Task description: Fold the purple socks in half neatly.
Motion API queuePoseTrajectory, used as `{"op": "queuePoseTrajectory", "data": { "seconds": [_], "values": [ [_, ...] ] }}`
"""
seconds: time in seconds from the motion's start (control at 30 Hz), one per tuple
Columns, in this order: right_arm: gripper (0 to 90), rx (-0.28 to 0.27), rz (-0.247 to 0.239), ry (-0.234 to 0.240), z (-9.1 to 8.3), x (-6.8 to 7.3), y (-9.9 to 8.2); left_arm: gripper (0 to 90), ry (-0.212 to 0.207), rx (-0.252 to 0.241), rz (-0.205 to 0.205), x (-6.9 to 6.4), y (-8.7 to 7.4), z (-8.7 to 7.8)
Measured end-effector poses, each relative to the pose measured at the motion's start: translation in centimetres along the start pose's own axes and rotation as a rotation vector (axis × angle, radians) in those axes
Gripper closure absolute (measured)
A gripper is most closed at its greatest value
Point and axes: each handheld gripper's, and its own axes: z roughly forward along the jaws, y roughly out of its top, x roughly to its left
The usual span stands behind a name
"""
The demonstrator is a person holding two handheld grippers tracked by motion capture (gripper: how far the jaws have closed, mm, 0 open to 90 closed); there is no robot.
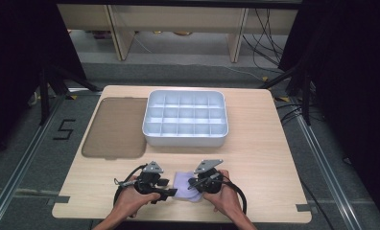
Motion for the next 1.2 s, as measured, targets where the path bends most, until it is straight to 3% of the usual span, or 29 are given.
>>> {"op": "queuePoseTrajectory", "data": {
  "seconds": [0.17, 0.23, 0.67, 0.73, 0.83, 1.03, 1.13, 1.2],
  "values": [
    [88.9, -0.005, -0.001, 0.002, -0.1, 0.0, -0.1, 47.3, 0.001, 0.017, 0.011, -0.1, 0.1, 0.5],
    [88.9, -0.012, -0.011, 0.002, -0.1, -0.1, -0.1, 47.5, -0.005, 0.01, -0.005, -0.1, 0.2, 0.7],
    [88.7, -0.013, -0.023, 0.012, 0.0, -0.2, 0.0, 53.9, 0.022, -0.006, -0.013, -0.3, 0.3, 1.4],
    [88.7, -0.014, -0.035, 0.011, 0.1, -0.2, 0.0, 57.2, 0.026, 0.015, 0.016, -0.2, 0.3, 1.3],
    [88.6, -0.021, -0.018, -0.001, 0.2, -0.1, -0.1, 63.5, 0.033, -0.003, 0.014, -0.2, 0.3, 1.4],
    [88.2, -0.019, -0.038, 0.01, 0.1, -0.3, 0.0, 75.6, 0.037, -0.043, -0.001, -0.3, 0.2, 1.4],
    [87.8, -0.011, -0.025, 0.009, 0.1, -0.1, 0.1, 80.1, 0.041, -0.027, 0.036, -0.2, 0.2, 1.1],
    [87.5, -0.012, -0.025, 0.017, 0.0, 0.0, 0.1, 82.0, 0.052, -0.044, 0.023, -0.4, 0.1, 1.1]
  ]
}}
